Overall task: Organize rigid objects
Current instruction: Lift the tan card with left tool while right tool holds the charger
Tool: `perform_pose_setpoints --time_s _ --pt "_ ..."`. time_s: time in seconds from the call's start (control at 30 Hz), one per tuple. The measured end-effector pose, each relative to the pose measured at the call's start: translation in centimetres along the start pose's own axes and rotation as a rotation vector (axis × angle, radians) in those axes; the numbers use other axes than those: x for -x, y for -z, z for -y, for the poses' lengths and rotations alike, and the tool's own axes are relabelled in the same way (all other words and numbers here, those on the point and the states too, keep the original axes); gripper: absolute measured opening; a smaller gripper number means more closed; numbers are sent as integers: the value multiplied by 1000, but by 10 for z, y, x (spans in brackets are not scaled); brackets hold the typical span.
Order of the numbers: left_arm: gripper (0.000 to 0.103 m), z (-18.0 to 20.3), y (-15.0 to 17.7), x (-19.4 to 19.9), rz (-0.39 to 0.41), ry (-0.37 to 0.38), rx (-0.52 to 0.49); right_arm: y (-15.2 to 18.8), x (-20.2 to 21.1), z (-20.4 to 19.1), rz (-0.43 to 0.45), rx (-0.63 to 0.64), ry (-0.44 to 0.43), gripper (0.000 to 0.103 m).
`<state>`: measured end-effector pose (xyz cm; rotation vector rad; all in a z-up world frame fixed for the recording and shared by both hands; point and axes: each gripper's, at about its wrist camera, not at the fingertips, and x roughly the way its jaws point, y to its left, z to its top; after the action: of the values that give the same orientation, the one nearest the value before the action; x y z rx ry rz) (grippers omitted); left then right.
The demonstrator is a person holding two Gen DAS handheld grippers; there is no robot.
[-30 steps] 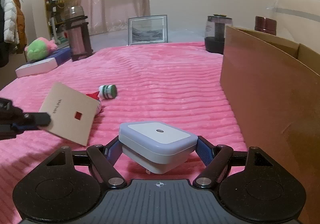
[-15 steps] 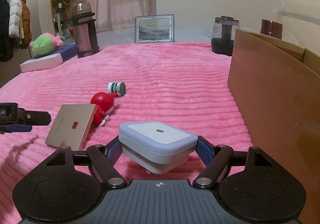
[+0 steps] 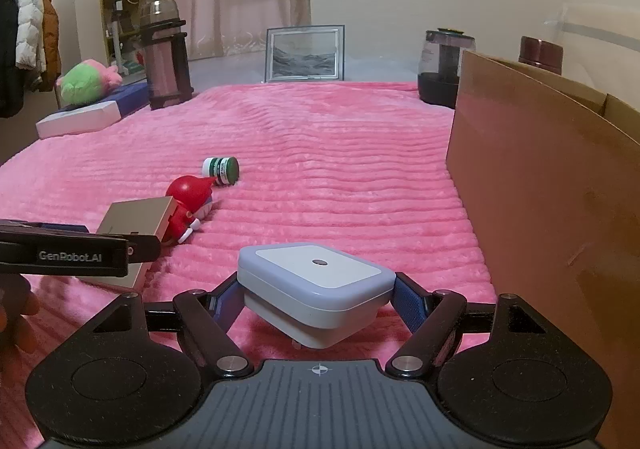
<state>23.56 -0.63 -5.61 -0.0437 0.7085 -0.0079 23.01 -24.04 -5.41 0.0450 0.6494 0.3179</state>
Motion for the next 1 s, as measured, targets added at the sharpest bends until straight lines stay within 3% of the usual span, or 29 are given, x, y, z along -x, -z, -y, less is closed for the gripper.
perform_pose_setpoints --time_s 0.17,0.6,1.0 --pt "87 -2 3 -2 -6 11 0 1 -1 1 -1 3 3 74" --pt "85 -10 4 7 -18 30 -18 -1 3 -8 6 34 -8 74" --pt "85 -17 -9 64 5 58 -80 -15 42 -30 42 89 -59 74"
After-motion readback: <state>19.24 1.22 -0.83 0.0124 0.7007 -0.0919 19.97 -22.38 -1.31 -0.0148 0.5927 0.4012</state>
